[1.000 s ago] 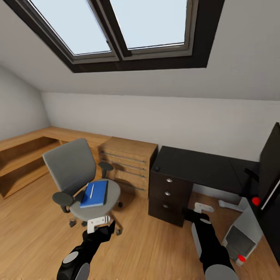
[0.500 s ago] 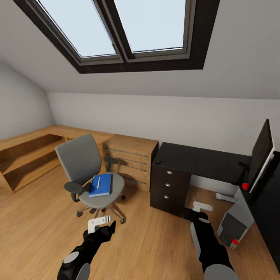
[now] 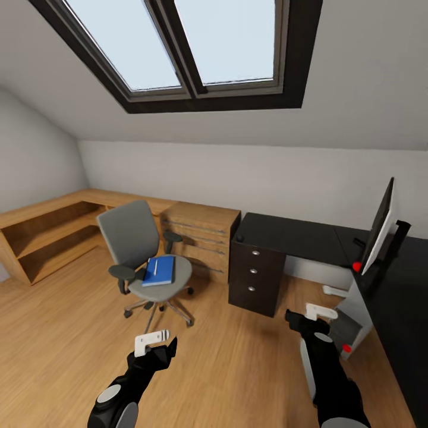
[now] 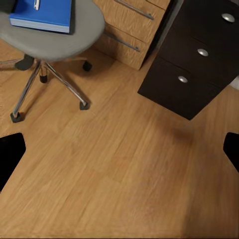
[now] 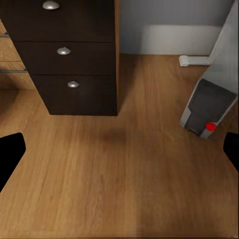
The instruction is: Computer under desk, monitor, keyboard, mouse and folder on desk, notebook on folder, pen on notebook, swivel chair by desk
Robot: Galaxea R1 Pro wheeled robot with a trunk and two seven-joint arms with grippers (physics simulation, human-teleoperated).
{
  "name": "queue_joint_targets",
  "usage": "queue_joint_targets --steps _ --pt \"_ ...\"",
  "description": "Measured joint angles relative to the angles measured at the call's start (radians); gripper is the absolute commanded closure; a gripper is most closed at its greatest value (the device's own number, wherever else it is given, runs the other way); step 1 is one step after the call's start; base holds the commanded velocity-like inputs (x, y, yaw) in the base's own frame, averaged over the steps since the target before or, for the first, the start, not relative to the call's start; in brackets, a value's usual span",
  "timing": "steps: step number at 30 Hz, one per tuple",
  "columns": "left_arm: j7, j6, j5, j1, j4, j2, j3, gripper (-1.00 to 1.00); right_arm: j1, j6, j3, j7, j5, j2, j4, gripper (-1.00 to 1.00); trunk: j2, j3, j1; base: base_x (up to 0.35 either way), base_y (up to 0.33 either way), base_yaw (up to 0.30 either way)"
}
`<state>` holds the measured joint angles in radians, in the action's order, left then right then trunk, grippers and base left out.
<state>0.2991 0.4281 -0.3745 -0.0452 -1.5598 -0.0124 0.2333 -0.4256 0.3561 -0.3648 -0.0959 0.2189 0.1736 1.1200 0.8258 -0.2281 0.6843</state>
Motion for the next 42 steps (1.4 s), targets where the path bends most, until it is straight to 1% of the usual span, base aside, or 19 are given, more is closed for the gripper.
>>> queue_joint_targets --steps 5,6,10,15,22,25,28,34,38,42 --pt "0.0 0.0 0.0 0.0 0.0 0.0 0.0 -1.0 0.052 0.044 0.021 0.0 -0.007 0.0 0.108 -1.0 0.0 0.0 0.0 -0.334 -0.009 0.0" --pt "0.0 0.0 0.0 0.0 0.0 0.0 0.0 -1.0 0.063 0.057 0.028 0.0 -0.019 0.0 0.133 -1.0 0.0 0.0 0.0 -0.329 -0.065 0.0" --pt "0.0 0.0 0.0 0.0 0.0 0.0 0.001 -1.0 0.074 0.074 0.036 -0.001 -0.048 0.0 0.161 -1.0 0.0 0.0 0.0 -0.315 -0.12 0.0" --pt "0.0 0.0 0.0 0.0 0.0 -0.001 0.002 -1.0 0.079 0.08 0.049 -0.001 -0.066 0.0 0.173 -1.0 0.0 0.0 0.0 -0.3 -0.174 0.0" --pt "0.0 0.001 0.0 0.0 0.001 -0.001 0.002 -1.0 0.085 0.077 0.066 -0.001 -0.074 0.0 0.18 -1.0 0.0 0.0 0.0 -0.25 -0.226 0.0" --pt "0.0 0.002 0.0 0.0 0.002 -0.002 0.004 -1.0 0.086 0.08 0.068 -0.001 -0.074 0.0 0.182 -1.0 0.0 0.0 0.0 -0.089 -0.309 0.0" --pt "0.0 0.003 0.0 0.0 0.003 0.0 0.015 -1.0 0.086 0.076 0.069 -0.003 -0.074 0.0 0.186 -1.0 0.0 0.0 -0.001 -0.011 -0.342 0.0" --pt "0.0 0.002 0.0 0.0 0.003 0.0 0.017 -1.0 0.086 0.082 0.068 -0.003 -0.074 0.0 0.191 -1.0 0.0 0.0 -0.001 -0.002 -0.346 -0.002" --pt "-0.001 0.002 0.0 0.0 0.003 -0.001 0.017 -1.0 0.086 0.084 0.067 -0.003 -0.076 0.0 0.192 -1.0 0.0 0.001 -0.001 0.0 -0.347 -0.114" --pt "-0.002 0.003 -0.001 0.0 0.003 -0.001 0.019 -1.0 0.086 0.084 0.062 -0.003 -0.097 0.0 0.193 -1.0 0.0 0.004 -0.001 -0.044 -0.339 -0.213"
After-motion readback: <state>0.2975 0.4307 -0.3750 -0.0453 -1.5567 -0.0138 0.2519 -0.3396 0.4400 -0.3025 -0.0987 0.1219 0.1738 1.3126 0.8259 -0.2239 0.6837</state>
